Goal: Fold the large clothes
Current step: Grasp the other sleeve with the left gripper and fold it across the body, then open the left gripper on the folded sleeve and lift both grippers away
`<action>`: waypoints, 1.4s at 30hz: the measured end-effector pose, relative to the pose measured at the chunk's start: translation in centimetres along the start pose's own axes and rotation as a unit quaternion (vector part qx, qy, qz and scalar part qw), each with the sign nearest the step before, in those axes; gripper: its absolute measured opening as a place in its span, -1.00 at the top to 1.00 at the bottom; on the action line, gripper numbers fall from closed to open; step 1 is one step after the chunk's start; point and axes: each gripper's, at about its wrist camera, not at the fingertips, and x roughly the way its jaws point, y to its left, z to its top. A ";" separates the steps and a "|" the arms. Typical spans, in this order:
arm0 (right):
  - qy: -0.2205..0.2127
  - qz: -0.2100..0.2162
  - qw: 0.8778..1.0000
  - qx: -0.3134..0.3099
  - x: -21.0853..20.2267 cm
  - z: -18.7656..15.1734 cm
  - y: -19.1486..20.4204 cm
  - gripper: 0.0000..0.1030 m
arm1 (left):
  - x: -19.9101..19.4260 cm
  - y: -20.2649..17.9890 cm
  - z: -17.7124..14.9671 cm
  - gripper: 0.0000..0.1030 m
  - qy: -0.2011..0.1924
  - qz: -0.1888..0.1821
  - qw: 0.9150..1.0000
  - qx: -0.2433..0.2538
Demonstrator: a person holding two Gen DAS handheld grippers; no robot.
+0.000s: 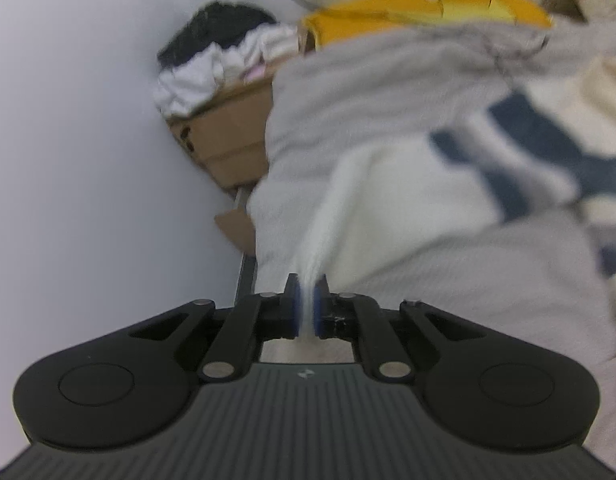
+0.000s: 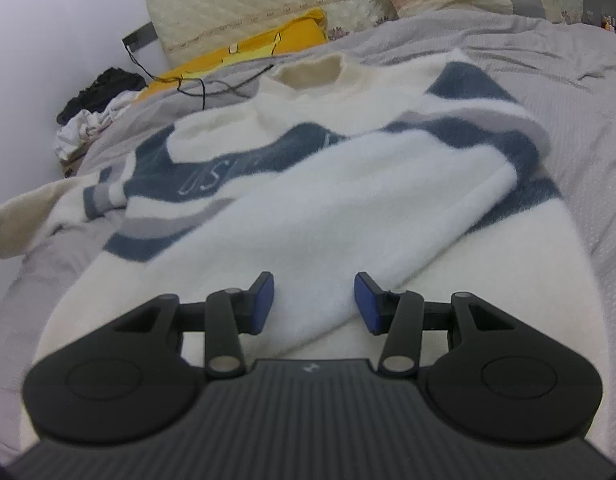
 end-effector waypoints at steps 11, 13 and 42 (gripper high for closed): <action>-0.045 0.008 0.999 -0.015 -3.6 0.0 -1.0 0.06 | -21.2 -8.3 11.4 0.87 -0.096 -0.086 0.992 -0.004; -0.058 0.006 0.998 -0.009 -4.8 0.5 -1.8 0.06 | -25.1 -11.7 12.3 0.87 -0.116 -0.108 0.987 0.008; -0.120 0.015 0.983 0.140 -11.6 1.9 -13.6 0.06 | -18.5 -49.0 2.4 0.83 -0.027 -0.354 0.935 0.022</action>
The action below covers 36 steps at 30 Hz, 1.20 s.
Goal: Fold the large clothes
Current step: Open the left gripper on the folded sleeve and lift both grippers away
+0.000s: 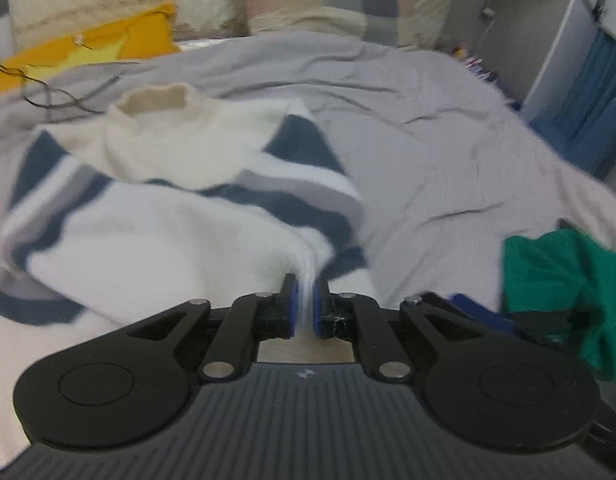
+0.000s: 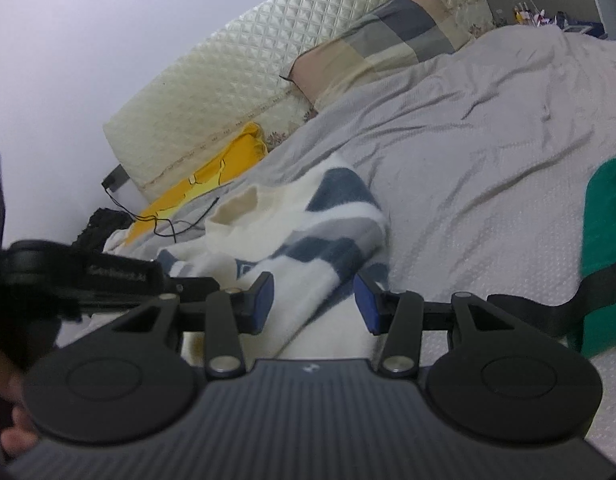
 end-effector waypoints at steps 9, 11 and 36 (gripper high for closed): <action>-0.001 -0.016 0.999 -0.031 0.5 -0.5 1.1 0.05 | -4.5 1.4 -3.5 -0.27 -0.060 -0.037 0.997 0.016; -0.002 -0.023 0.999 -0.040 0.6 -0.7 1.5 0.05 | -5.7 2.7 -4.3 -0.31 -0.080 -0.026 0.996 0.013; 0.112 0.003 0.975 -0.190 12.1 -6.2 6.1 0.29 | 4.3 17.7 -8.6 -0.33 -0.055 0.109 0.990 -0.069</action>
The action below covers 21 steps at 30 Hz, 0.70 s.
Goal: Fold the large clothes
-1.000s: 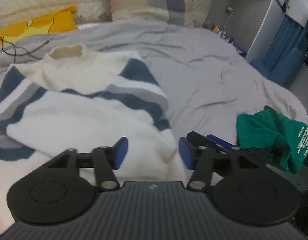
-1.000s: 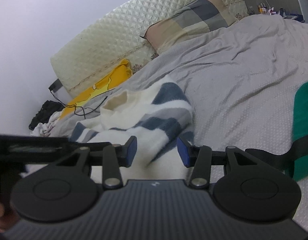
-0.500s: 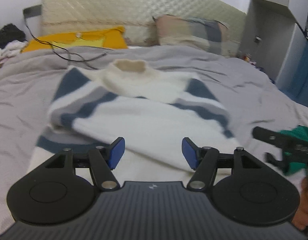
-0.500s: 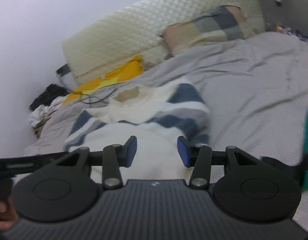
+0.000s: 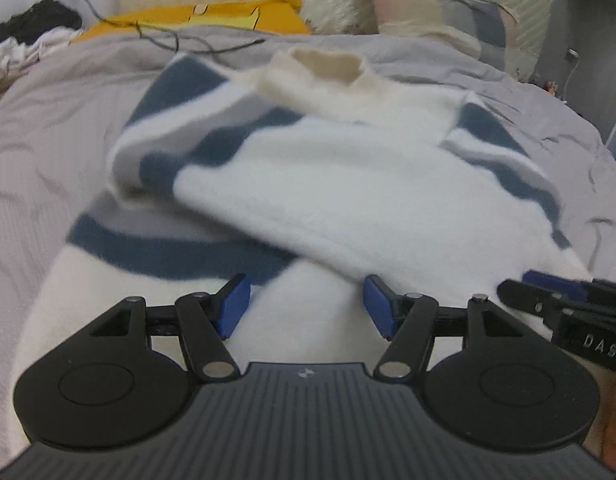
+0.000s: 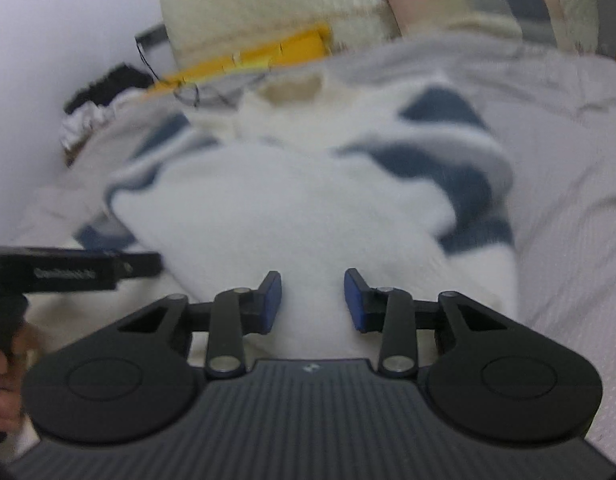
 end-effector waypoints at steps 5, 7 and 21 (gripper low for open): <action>0.006 -0.002 1.000 -0.017 0.7 -0.3 0.1 0.29 | 0.9 -0.2 -0.5 -0.33 0.005 0.008 1.000 0.014; 0.003 -0.002 1.000 -0.016 0.5 -0.5 0.1 0.29 | 0.8 0.0 -0.5 -0.33 0.002 0.004 1.000 0.008; 0.011 0.032 0.987 0.156 -10.6 -2.0 -3.7 0.19 | -12.1 6.3 -1.2 -0.35 0.057 -0.010 0.990 -0.131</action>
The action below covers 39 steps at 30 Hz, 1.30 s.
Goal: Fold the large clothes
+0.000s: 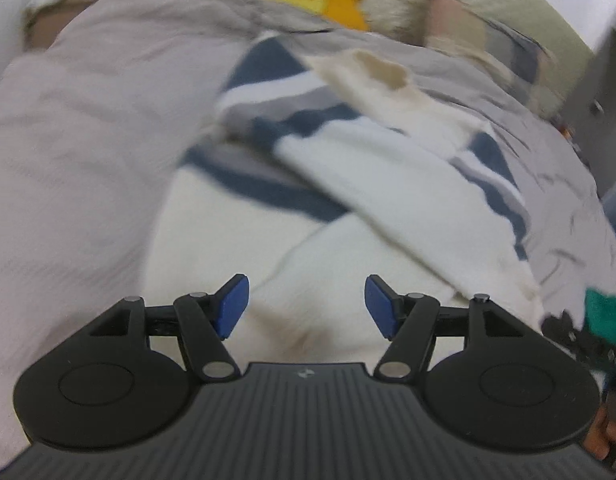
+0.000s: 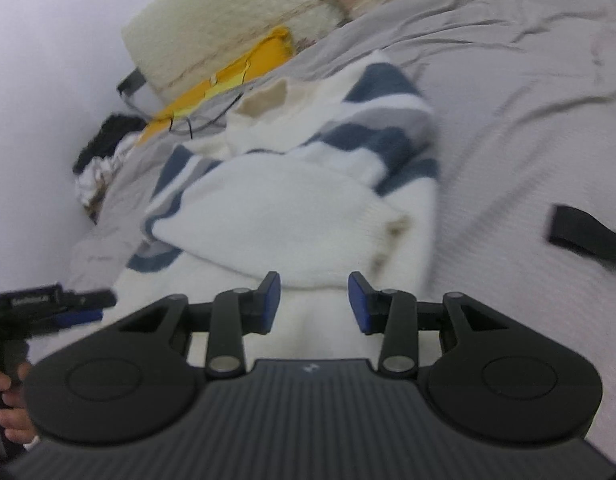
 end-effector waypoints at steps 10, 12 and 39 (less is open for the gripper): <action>0.031 -0.023 0.978 0.204 -3.1 -3.3 -6.6 -0.39 | -2.1 11.4 -2.1 -0.37 0.048 0.027 0.976 -0.213; 0.034 -0.038 0.976 0.213 -2.6 -3.3 -6.9 -0.38 | -1.0 12.6 -2.5 -0.37 0.067 0.012 0.966 -0.250; 0.140 0.092 0.954 0.250 1.5 -6.1 -4.7 -0.31 | 1.6 6.9 -4.8 -0.42 0.160 -0.079 0.969 -0.172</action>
